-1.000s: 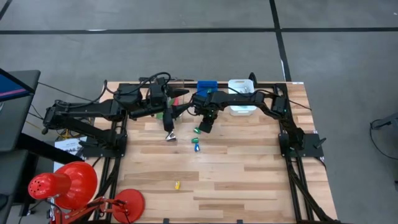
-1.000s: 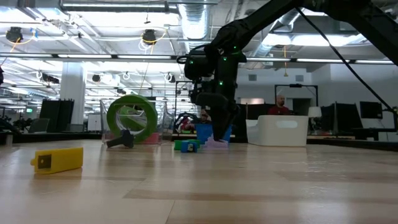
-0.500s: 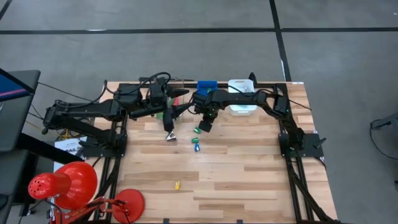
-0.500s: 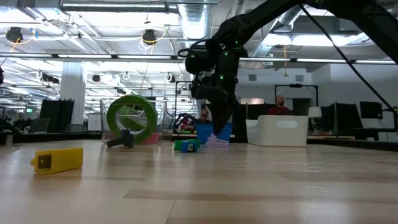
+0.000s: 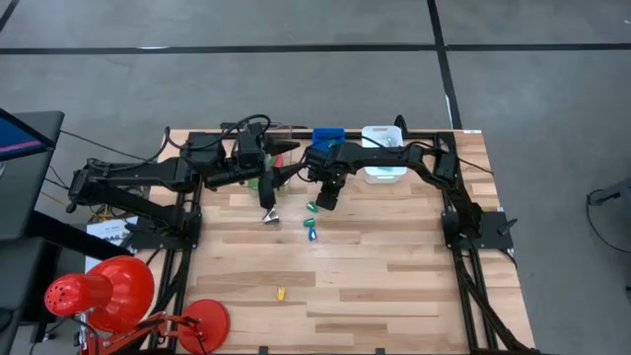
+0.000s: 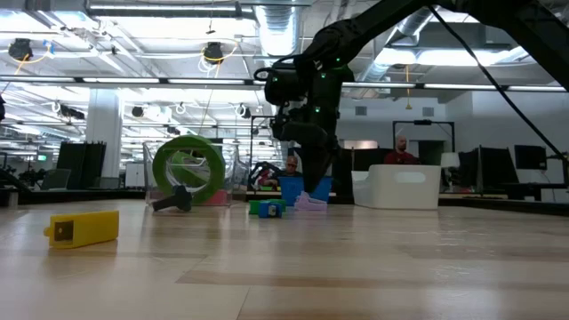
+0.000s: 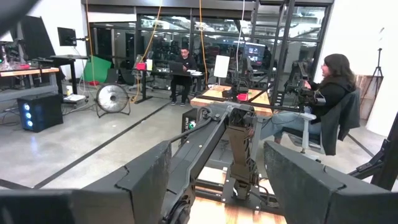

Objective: Pick and place Stapler, Stapler remover, tape
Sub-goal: Put the purple stapler remover into the white bin

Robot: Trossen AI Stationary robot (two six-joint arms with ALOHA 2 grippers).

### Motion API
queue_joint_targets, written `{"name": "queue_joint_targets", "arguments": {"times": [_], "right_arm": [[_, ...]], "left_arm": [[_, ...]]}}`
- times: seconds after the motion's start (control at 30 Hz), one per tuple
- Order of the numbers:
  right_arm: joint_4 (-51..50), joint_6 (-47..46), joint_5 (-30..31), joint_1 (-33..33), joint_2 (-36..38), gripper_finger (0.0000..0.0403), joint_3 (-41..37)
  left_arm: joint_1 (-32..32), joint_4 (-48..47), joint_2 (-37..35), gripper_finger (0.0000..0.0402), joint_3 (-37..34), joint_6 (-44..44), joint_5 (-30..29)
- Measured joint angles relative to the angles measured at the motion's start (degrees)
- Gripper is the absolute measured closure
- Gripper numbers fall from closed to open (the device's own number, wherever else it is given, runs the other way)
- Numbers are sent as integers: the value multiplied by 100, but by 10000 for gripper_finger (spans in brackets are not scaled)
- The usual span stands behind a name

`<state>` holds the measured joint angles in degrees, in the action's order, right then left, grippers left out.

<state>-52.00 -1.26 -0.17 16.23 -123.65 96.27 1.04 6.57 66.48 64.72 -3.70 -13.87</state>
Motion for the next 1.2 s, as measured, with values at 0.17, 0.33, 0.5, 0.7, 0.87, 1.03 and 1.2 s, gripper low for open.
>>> {"name": "queue_joint_targets", "arguments": {"times": [0.17,0.33,0.5,0.7,0.87,1.03,1.2], "right_arm": [[116,36,-18,-4,78,287,0],[152,130,-27,2,78,249,-2],[274,186,-46,11,69,229,-2],[347,186,-44,61,67,233,-2],[343,188,-45,83,67,256,-2],[331,317,-186,114,65,274,-2],[378,324,-199,114,61,282,-2]], "left_arm": [[2,-2,0,156,-1,0,0],[0,0,-2,156,0,0,0],[0,0,-1,156,1,-1,0],[2,0,-2,156,1,0,0],[0,0,-2,156,0,0,0],[2,-2,-2,156,1,0,0],[2,0,-1,156,-1,-2,0]]}}
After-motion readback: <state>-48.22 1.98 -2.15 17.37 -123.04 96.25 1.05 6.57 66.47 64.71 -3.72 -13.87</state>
